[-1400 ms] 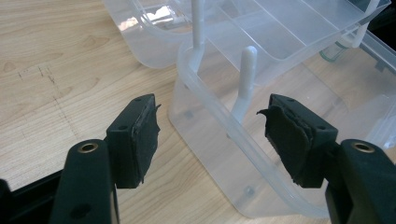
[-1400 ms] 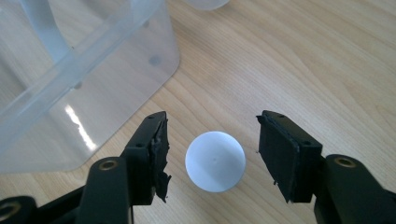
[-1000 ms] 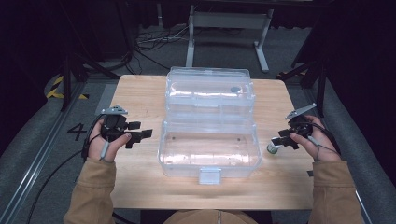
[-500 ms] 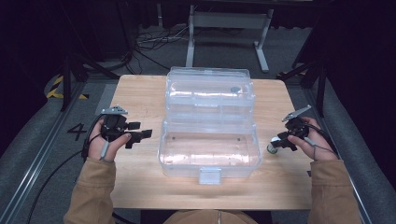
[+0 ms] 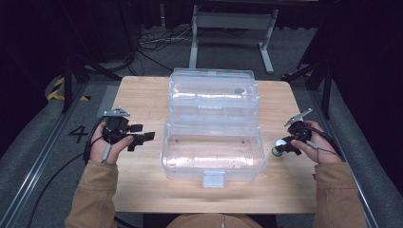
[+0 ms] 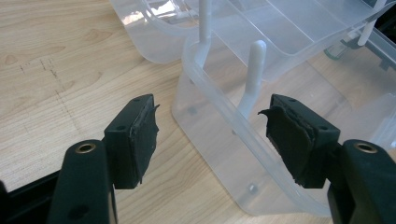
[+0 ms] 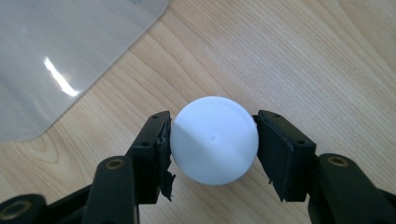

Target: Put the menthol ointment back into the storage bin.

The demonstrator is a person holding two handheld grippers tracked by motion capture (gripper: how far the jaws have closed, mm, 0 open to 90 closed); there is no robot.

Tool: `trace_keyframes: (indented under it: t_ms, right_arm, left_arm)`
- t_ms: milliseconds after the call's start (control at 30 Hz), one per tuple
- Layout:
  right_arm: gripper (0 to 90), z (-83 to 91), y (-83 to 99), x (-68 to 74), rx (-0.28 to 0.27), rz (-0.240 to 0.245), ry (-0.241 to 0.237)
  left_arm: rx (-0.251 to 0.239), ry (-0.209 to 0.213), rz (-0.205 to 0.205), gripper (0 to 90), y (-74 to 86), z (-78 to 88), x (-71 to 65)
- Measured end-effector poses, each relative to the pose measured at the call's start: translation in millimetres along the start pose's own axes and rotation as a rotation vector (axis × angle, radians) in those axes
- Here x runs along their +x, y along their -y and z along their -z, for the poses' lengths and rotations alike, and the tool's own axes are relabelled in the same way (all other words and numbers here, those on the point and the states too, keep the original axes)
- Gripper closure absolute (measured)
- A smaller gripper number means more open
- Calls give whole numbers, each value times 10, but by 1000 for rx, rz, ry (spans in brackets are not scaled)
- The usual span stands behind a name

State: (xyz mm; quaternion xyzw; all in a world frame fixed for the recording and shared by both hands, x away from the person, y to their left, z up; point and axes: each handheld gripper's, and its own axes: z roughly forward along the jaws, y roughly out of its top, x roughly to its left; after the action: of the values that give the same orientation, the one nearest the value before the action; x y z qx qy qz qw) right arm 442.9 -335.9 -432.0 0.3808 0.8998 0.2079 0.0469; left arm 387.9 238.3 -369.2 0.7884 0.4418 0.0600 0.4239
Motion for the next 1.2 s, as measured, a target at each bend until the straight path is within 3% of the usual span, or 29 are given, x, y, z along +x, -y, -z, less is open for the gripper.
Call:
trace_keyframes:
  t_ms: [333, 533, 867, 1200]
  right_arm:
    - [500, 7, -10, -3, 27, 21, 5]
    - [501, 63, -19, 3, 17, 18, 3]
    - [501, 234, -84, 82, 1, 45, 26]
    - [502, 415, -119, 136, -22, 41, -3]
  left_arm:
    - [-2, -2, 1, 341, 5, -1, 8]
    - [-1, -7, 3, 341, 16, 8, 12]
    - [-1, -14, 12, 341, 51, 37, 14]
    - [-2, -21, 19, 341, 90, 70, 27]
